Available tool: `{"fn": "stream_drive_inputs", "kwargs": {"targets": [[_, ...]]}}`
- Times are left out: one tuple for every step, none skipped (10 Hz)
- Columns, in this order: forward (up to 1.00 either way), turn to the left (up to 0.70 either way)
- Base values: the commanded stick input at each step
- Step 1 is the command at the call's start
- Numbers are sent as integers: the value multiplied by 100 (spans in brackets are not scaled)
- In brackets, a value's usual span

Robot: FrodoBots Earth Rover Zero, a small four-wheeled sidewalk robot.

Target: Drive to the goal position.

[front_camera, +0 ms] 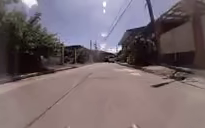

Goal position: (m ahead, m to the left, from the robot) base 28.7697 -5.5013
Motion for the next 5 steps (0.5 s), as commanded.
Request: {"fn": "stream_drive_inputs", "kwargs": {"targets": [[100, 0], [100, 0], [100, 0], [100, 0], [100, 0]]}}
